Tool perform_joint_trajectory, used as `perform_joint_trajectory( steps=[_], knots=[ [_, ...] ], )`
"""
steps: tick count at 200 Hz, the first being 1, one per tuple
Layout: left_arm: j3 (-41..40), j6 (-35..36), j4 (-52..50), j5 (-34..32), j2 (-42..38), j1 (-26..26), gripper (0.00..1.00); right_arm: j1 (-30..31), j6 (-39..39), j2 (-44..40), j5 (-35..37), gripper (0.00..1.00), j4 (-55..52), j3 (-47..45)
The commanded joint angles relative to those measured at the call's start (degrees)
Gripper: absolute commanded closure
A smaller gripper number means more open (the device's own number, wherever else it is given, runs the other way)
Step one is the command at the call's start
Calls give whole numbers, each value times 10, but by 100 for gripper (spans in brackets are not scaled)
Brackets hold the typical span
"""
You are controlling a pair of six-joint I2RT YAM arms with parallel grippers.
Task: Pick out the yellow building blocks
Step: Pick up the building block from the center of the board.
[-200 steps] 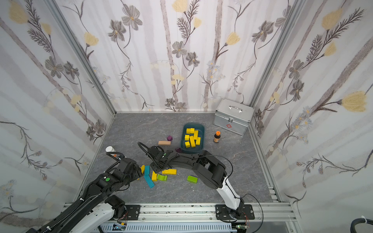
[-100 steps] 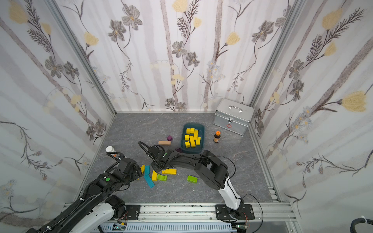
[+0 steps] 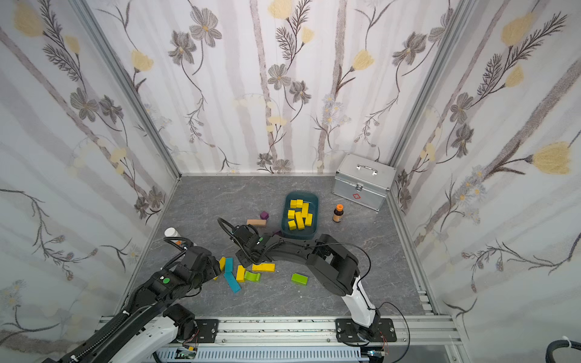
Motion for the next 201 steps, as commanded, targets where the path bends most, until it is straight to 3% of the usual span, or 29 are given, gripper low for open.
perform_joint_trajectory(
  steps=[1,126,201],
  knots=[
    [2,-2,-3,-8,-6,1,20,-5,9,-13,-10,82,39,-6],
    [-18,61,65,88,-74,1,20,-33,24,-86,-10,82,124,-92],
    [6,79,74,94,-24,1,20,-56,24,-112,-7,82,151,-120]
  ],
)
